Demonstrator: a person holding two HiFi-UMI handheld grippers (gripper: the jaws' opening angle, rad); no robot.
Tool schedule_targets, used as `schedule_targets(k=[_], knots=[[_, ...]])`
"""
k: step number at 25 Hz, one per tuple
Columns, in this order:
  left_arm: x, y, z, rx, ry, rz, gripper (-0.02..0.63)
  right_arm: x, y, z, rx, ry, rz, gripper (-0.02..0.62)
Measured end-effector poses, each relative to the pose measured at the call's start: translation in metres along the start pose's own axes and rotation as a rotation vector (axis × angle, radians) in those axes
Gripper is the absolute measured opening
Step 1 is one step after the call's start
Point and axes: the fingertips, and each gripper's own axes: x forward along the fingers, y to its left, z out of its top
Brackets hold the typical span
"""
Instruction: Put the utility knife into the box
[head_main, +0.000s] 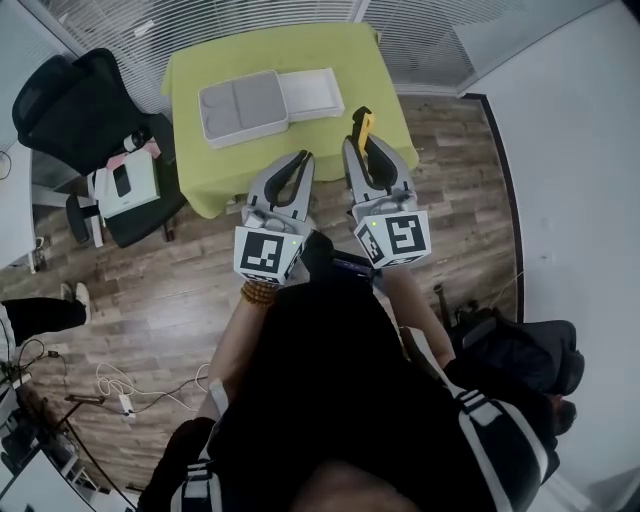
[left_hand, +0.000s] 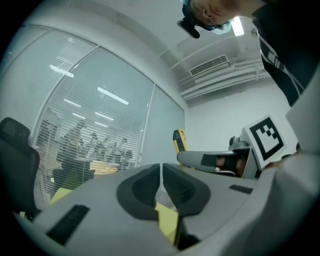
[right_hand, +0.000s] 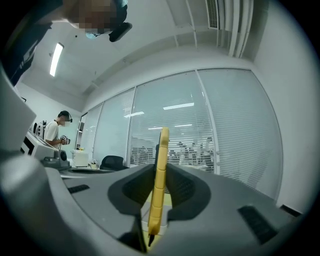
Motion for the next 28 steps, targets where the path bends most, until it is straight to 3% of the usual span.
schedule_targets(k=[11,20,28], knots=[[0.069,0.007,-0.007,-0.017,0.018,-0.046,0.026,0.046,-0.056,-0.011,0.05,0.023,0.038,0.069],[0.122,0.027,-0.021,0.011,0.057,-0.006,0.026,0.093,-0.097,-0.029,0.068,0.055,0.108,0.069],[0.157,0.056,-0.035,0.0,0.073,0.075,0.026,0.133,-0.127,-0.043,0.076,0.088,0.172,0.069]])
